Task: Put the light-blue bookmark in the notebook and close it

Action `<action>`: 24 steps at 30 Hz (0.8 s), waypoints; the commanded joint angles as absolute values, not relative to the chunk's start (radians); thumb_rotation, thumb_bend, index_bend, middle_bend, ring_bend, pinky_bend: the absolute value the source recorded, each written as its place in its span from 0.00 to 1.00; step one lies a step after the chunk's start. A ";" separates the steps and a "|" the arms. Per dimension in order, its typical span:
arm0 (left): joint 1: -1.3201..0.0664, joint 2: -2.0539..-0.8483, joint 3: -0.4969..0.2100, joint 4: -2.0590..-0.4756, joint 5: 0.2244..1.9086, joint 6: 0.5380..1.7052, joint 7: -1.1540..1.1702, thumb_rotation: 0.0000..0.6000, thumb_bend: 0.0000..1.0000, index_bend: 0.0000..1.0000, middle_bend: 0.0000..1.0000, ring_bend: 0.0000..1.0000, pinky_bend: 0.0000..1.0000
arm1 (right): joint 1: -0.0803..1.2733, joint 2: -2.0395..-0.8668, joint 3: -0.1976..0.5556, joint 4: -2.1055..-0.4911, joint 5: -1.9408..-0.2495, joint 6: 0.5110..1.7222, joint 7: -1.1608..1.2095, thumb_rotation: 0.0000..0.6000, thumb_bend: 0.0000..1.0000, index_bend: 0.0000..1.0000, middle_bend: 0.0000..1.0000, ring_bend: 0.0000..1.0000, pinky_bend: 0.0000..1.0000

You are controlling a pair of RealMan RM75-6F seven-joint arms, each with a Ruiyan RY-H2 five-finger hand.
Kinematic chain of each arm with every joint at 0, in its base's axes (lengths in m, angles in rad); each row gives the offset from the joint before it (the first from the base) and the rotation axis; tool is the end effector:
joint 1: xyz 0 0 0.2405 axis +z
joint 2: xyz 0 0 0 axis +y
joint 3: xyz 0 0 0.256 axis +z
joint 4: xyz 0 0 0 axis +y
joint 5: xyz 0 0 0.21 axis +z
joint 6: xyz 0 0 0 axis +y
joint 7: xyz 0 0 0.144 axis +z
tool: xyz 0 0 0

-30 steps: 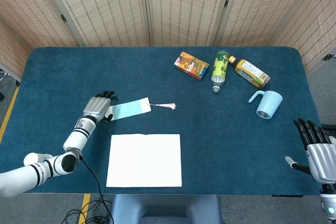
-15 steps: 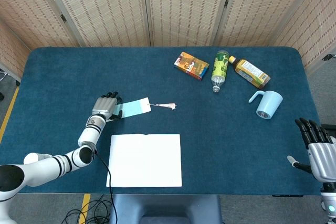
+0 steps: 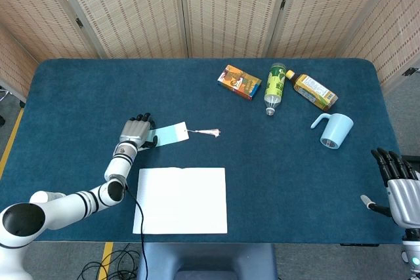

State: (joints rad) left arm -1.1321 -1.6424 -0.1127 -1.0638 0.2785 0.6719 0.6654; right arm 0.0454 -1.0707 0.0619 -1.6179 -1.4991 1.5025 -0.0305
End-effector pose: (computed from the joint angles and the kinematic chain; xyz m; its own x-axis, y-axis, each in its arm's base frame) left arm -0.1530 0.4473 -0.0298 0.5444 0.4566 0.7036 0.8199 -0.1123 -0.5614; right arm -0.3182 -0.1713 0.1783 0.4605 0.0125 0.8876 -0.8875 0.0281 0.4600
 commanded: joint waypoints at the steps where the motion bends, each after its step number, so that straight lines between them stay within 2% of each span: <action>1: -1.139 -1.657 -0.110 -1.046 0.263 0.676 0.677 0.48 0.55 0.25 0.02 0.00 0.16 | 0.045 -1.074 0.063 -1.613 -1.504 1.508 -0.027 1.00 0.07 0.00 0.08 0.07 0.15; 15: -1.150 -1.689 -0.098 -1.014 0.244 0.676 0.722 0.48 0.55 0.26 0.02 0.00 0.16 | 0.040 -1.083 0.063 -1.599 -1.505 1.517 -0.017 1.00 0.07 0.00 0.10 0.08 0.16; 24: -1.131 -1.695 -0.109 -1.049 0.324 0.681 0.679 0.48 0.55 0.30 0.02 0.00 0.16 | 0.034 -1.087 0.062 -1.591 -1.503 1.521 -0.009 1.00 0.07 0.00 0.10 0.08 0.16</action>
